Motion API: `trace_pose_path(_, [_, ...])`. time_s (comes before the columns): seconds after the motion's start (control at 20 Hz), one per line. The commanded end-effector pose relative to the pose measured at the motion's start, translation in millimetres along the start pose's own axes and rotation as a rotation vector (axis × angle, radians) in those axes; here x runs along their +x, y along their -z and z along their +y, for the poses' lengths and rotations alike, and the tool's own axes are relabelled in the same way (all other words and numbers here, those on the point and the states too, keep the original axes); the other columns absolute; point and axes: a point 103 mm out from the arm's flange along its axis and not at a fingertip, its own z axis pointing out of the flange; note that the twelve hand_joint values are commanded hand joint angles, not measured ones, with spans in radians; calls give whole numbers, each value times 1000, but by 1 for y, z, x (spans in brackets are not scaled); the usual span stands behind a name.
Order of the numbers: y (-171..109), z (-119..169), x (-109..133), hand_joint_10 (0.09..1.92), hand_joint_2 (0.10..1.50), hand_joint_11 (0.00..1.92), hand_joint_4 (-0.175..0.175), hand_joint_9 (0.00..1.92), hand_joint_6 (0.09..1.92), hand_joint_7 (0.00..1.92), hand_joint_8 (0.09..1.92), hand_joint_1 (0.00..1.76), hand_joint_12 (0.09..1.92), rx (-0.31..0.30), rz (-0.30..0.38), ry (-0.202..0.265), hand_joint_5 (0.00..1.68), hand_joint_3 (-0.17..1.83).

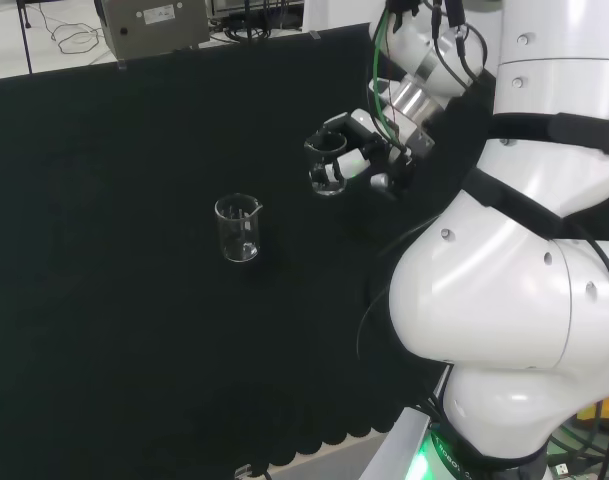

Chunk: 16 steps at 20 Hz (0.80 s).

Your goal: Pick up the beaker on the right.

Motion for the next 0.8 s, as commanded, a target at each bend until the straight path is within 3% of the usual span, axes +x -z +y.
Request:
trace_pose_path(0.05, [22, -12, 28, 142, 491, 1222, -175, 1668, 705, 1386, 615, 1451, 707, 74, -149, 73, 1204, 843])
trace_pose_path(0.5, [32, -37, 72, 158, 489, 1250, -175, 1667, 665, 1404, 586, 1451, 699, 145, -230, 89, 1214, 842])
trace_pose_path(0.8, [23, -48, 99, 302, 488, 1268, -175, 1606, 680, 1394, 610, 1450, 646, 198, -276, 93, 1205, 852])
